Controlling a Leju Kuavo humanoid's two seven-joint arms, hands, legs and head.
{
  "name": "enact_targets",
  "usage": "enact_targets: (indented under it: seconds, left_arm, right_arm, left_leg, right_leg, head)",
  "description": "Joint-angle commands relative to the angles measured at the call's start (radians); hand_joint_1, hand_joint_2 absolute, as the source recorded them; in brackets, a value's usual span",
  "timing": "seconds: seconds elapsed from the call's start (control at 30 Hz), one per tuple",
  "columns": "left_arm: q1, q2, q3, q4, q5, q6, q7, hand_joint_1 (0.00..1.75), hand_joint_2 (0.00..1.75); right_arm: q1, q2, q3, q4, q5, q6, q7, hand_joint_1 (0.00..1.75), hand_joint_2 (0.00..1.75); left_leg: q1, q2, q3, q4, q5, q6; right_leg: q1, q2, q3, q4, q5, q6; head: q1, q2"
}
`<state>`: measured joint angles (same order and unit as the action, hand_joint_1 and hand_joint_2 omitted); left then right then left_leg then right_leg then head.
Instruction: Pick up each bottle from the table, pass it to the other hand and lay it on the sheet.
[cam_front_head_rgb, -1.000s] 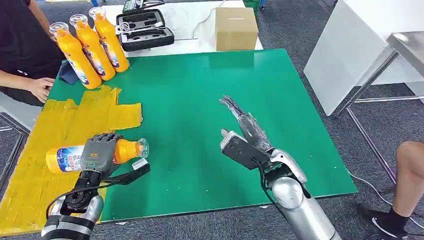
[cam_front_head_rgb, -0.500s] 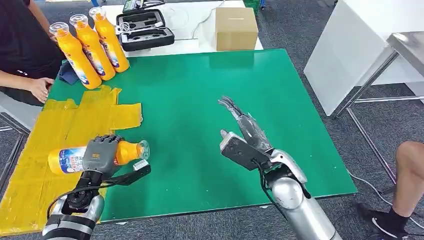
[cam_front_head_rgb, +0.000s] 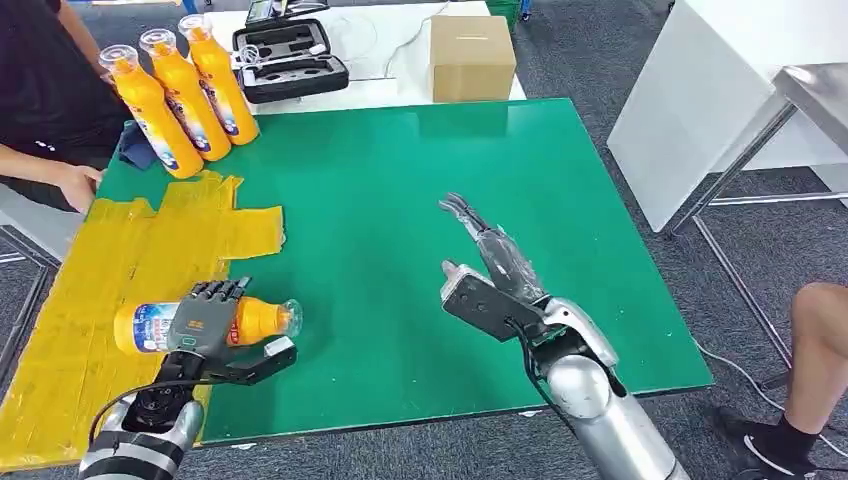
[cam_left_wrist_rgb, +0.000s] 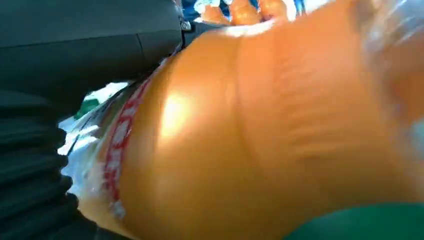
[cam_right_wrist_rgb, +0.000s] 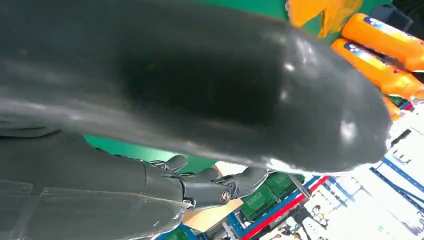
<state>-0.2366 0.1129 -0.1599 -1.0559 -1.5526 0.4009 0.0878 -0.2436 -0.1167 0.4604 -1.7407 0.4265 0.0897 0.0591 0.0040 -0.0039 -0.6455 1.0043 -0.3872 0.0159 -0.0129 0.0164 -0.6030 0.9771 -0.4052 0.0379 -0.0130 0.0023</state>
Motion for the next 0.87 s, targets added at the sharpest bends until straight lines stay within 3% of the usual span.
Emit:
enact_targets:
  seconds: [0.03,0.13,0.2,0.27,0.3,0.33,0.37,0.4,0.5,0.53,0.63,0.87]
  left_arm:
    - [-0.055,0.056,-0.107,0.139,-0.018,-0.013,0.047,0.0,0.0]
    - [-0.063,0.082,-0.174,0.13,-0.018,0.014,0.137,0.0,0.0]
    - [-0.068,0.114,-0.249,0.097,-0.018,0.09,0.285,0.0,0.0]
    - [-0.02,0.082,-0.168,-0.007,-0.018,0.242,0.291,0.0,0.0]
    - [0.025,0.018,-0.045,-0.088,-0.012,0.297,0.188,0.0,0.0]
    - [0.07,-0.005,0.035,-0.245,-0.018,0.297,0.139,0.0,0.0]
    - [0.107,-0.078,0.111,-0.372,0.003,0.297,0.071,0.0,0.0]
    - [0.114,-0.11,0.139,-0.43,0.078,0.297,0.008,0.0,0.0]
    - [0.113,-0.327,0.376,-0.627,0.322,0.297,-0.397,0.0,0.0]
    - [0.108,-0.359,0.403,-0.658,0.38,0.297,-0.468,0.0,0.0]
    - [0.111,-0.333,0.364,-0.659,0.41,0.297,-0.449,0.0,0.0]
    - [0.106,-0.328,0.369,-0.631,0.365,0.297,-0.47,0.0,0.0]
  right_arm:
    - [-0.026,-0.02,0.032,0.032,-0.002,0.009,0.005,0.0,0.0]
    - [-0.022,-0.024,0.031,0.028,-0.001,0.011,0.005,0.0,0.0]
    - [-0.015,-0.028,0.033,0.023,0.0,0.013,0.006,0.0,0.0]
    - [0.007,-0.036,0.032,0.007,0.007,0.008,0.01,0.0,0.0]
    - [0.022,-0.038,0.03,-0.002,0.011,0.002,0.012,0.0,0.0]
    - [0.033,-0.04,0.03,-0.008,0.016,-0.005,0.01,0.0,0.0]
    - [0.049,-0.039,0.028,-0.014,0.024,-0.016,0.008,0.0,0.0]
    - [0.059,-0.037,0.026,-0.018,0.029,-0.021,0.007,0.0,0.0]
    - [0.092,-0.033,0.025,-0.025,0.042,-0.033,0.001,0.0,0.0]
    - [0.096,-0.032,0.03,-0.021,0.044,-0.033,0.0,0.0,0.0]
    - [0.099,-0.031,0.036,-0.014,0.047,-0.036,-0.002,0.0,0.0]
    - [0.096,-0.035,0.037,-0.012,0.045,-0.036,-0.003,0.0,0.0]
  left_leg:
    - [0.0,0.0,0.003,-0.001,-0.001,-0.001]
    - [0.0,0.0,0.005,-0.001,-0.001,-0.001]
    - [0.0,0.0,0.004,-0.001,-0.001,-0.001]
    - [0.0,0.0,0.003,0.0,-0.001,-0.001]
    - [0.0,0.0,0.004,0.0,-0.002,-0.001]
    - [0.001,0.0,0.002,0.0,-0.001,0.0]
    - [0.0,0.0,0.004,0.001,-0.003,0.0]
    - [0.001,-0.001,0.004,0.002,-0.004,0.0]
    - [0.001,-0.004,-0.001,0.003,-0.002,0.0]
    - [0.0,-0.005,0.001,0.004,-0.003,0.0]
    - [0.0,0.001,-0.002,0.001,-0.002,0.0]
    - [-0.001,-0.001,0.001,0.0,-0.002,-0.001]
  right_leg:
    - [0.0,-0.001,0.003,0.0,-0.001,-0.001]
    - [0.0,-0.001,0.005,0.0,-0.001,-0.001]
    - [0.0,-0.001,0.004,0.0,-0.001,-0.001]
    - [0.001,-0.001,0.003,0.0,-0.001,-0.001]
    - [0.001,-0.002,0.004,0.0,-0.002,-0.001]
    - [0.001,-0.001,0.002,-0.001,-0.001,-0.001]
    - [0.001,-0.002,0.005,0.0,-0.003,-0.001]
    - [0.001,-0.003,0.005,0.001,-0.004,-0.001]
    - [0.001,-0.006,0.001,0.001,-0.003,0.0]
    - [0.001,-0.006,0.003,0.001,-0.004,0.0]
    - [0.0,0.0,-0.001,0.0,-0.001,-0.001]
    - [0.0,-0.002,0.001,0.0,-0.002,-0.001]
  head:
    - [0.0,0.0]
    - [0.0,0.0]
    - [0.0,0.0]
    - [0.0,0.0]
    - [0.0,0.0]
    - [0.0,0.0]
    - [0.0,0.0]
    - [0.0,0.0]
    - [0.0,0.0]
    - [0.0,0.0]
    - [0.0,0.0]
    - [0.0,0.0]
